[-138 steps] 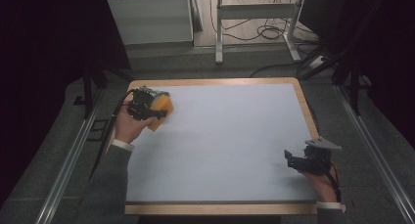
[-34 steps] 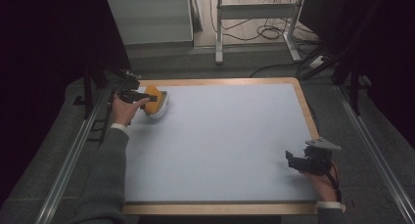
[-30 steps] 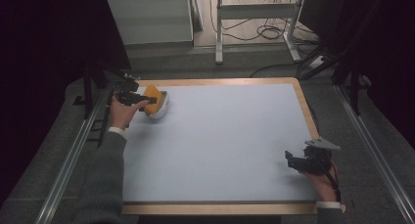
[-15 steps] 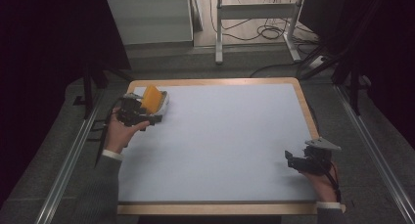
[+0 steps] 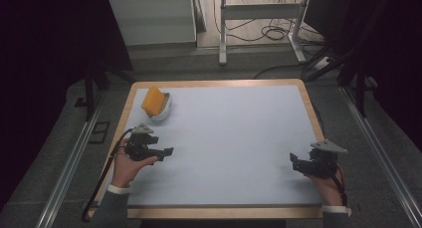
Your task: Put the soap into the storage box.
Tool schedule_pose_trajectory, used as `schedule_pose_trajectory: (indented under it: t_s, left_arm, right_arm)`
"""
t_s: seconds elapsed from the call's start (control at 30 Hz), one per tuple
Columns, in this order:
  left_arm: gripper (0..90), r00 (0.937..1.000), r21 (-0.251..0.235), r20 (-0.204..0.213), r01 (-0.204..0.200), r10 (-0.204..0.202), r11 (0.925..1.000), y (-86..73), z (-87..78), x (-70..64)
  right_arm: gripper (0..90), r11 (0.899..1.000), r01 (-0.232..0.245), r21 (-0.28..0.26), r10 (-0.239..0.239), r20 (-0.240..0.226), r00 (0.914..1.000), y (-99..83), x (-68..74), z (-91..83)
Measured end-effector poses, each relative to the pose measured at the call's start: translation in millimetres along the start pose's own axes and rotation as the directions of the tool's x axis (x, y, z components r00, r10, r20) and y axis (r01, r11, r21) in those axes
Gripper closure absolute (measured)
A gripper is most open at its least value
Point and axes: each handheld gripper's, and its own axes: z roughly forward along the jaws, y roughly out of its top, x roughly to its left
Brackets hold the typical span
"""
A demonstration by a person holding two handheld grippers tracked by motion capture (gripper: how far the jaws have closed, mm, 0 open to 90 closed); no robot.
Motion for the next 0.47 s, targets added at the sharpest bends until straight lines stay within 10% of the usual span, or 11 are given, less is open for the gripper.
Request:
schedule_pose_trajectory:
  t_s: [0.47]
  left_arm:
    - [21.9, 0.9994, -0.014, 0.033, 0.013, -0.012, 0.9998, -9.1, 3.9, -7.6]
  right_arm:
    - [8.3, 0.999, 0.007, -0.032, -0.006, 0.012, 0.9999, 1.6, 2.6, -2.6]
